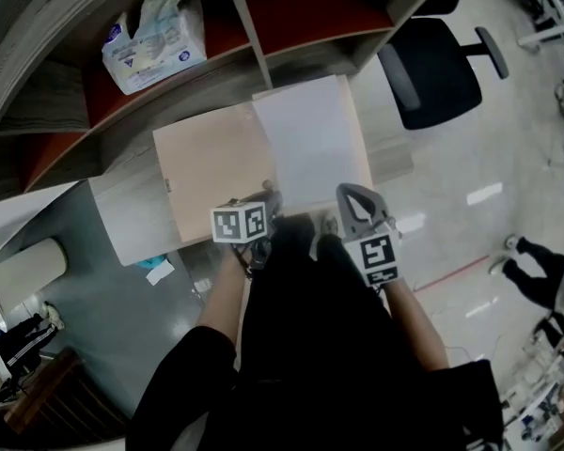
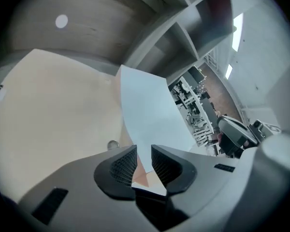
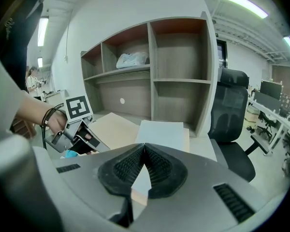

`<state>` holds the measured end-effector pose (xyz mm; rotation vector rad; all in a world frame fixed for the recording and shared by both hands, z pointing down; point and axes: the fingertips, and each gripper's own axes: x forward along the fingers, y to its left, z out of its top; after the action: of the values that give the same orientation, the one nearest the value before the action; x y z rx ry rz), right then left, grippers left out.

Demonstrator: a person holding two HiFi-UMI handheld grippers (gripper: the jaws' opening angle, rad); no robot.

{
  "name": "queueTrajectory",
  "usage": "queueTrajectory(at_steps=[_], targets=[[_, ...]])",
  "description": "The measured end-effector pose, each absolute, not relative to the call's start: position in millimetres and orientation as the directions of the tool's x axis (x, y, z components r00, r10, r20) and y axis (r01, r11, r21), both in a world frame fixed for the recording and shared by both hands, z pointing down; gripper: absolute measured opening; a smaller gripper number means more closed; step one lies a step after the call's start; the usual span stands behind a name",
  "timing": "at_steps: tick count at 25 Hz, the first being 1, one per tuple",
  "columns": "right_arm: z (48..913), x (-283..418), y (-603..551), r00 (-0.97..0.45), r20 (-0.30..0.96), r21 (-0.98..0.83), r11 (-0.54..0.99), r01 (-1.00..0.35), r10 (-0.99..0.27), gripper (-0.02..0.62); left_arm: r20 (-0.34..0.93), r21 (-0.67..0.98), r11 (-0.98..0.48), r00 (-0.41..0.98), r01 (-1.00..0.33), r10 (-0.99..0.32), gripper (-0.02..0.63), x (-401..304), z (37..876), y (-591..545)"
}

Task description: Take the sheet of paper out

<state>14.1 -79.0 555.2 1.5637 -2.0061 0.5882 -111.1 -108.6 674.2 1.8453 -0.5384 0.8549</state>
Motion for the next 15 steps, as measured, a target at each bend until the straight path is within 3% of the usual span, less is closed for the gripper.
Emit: queueTrajectory(at_steps=[4, 15], targets=[[558.6, 19.2, -78.5, -0.171, 0.652, -0.02, 0.209, -0.978, -0.739, 0.017, 0.751, 0.635, -0.345, 0.658, -0.691, 0.065, 0.17, -110.2, 689.6, -109.7], [563.3, 27.9, -77.9, -0.131, 0.665, -0.017, 0.16, -0.987, -0.735, 0.017, 0.639, 0.768, -0.076, 0.754, -0.636, 0.153, 0.212, -99.2, 711.5, -104.8]])
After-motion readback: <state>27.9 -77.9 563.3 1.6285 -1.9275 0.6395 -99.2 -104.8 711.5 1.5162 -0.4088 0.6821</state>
